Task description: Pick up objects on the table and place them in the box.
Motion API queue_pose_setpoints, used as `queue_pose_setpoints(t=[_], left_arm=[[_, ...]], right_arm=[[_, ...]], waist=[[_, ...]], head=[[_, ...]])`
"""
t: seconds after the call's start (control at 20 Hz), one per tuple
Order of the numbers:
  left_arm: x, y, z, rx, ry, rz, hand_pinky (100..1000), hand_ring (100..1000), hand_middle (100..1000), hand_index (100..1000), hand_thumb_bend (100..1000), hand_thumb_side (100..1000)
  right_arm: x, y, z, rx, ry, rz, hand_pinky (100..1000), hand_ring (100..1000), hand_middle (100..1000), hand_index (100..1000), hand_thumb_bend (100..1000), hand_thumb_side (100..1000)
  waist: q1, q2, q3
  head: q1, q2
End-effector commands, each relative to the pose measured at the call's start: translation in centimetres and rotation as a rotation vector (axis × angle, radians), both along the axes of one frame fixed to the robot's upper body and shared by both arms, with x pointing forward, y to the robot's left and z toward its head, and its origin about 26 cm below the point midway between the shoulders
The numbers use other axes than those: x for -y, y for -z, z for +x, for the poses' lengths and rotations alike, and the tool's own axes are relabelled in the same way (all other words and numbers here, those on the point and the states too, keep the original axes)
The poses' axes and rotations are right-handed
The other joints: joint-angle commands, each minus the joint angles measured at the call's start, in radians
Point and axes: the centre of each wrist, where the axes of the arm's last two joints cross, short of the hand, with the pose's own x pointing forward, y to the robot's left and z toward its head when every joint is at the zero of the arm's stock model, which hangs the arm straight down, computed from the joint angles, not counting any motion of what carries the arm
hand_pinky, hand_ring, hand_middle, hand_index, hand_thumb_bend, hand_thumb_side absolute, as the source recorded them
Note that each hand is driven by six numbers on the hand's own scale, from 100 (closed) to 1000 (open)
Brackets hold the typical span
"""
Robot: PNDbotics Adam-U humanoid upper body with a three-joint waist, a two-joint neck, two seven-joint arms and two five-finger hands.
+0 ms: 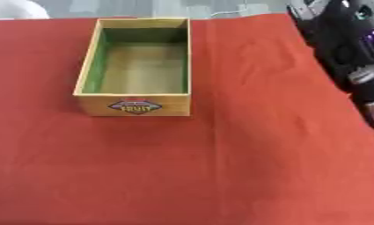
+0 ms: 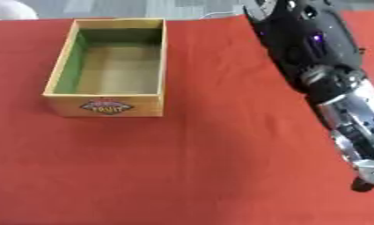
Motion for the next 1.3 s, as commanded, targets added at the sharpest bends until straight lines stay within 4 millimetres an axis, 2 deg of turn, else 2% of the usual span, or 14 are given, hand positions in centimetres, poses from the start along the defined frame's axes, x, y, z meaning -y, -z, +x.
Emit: queue_pose_setpoints(t=[0.05,0.3,0.6,0.9,1.0,1.1,1.2,1.3], left_arm=[[0.2,-1.0,-0.4,0.036,0.011,0.016,611,651,717,852,146,935],[0.4,-1.1,-0.3,0.043,0.02,0.014,611,652,717,852,146,935],[0.5,-1.2,-0.3,0.048,0.027,0.011,611,652,717,852,145,935],[0.6,-1.3,-0.3,0.051,0.031,0.009,611,651,716,852,146,935],[0.6,-1.3,-0.3,0.052,0.032,0.009,611,651,716,852,146,935],[0.6,-1.3,-0.3,0.053,0.033,0.01,611,651,716,852,146,935],[0.6,-1.3,-0.3,0.053,0.034,0.01,611,651,716,851,145,935],[0.6,-1.3,-0.3,0.054,0.035,0.01,610,651,716,851,145,935]], right_arm=[[-1.6,-0.5,-0.1,0.025,-0.021,0.011,751,705,384,482,100,219],[-3.4,2.4,0.5,-0.037,-0.038,-0.022,749,705,385,482,100,219],[-4.3,6.3,1.6,-0.108,-0.017,-0.047,746,704,383,481,100,220],[-4.7,8.7,2.3,-0.125,0.013,-0.066,751,722,410,514,100,207],[-4.8,9.1,2.5,-0.129,0.022,-0.085,761,752,460,582,100,202],[-4.9,9.5,2.7,-0.145,0.031,-0.121,785,789,537,703,100,241],[-5.0,9.8,2.9,-0.166,0.043,-0.171,804,816,610,765,100,293],[-5.1,10.3,3.1,-0.197,0.063,-0.227,812,826,628,789,100,320]], waist=[[0.002,-0.015,0.004],[0.003,-0.011,0.012],[0.002,-0.005,0.019],[-0.001,0.0,0.026],[-0.002,0.0,0.026],[-0.004,0.001,0.026],[-0.005,0.001,0.026],[-0.006,0.001,0.028]], head=[[-0.009,-0.01],[-0.02,-0.013],[-0.026,-0.018],[-0.031,-0.02],[-0.032,-0.019],[-0.033,-0.019],[-0.035,-0.018],[-0.036,-0.018]])
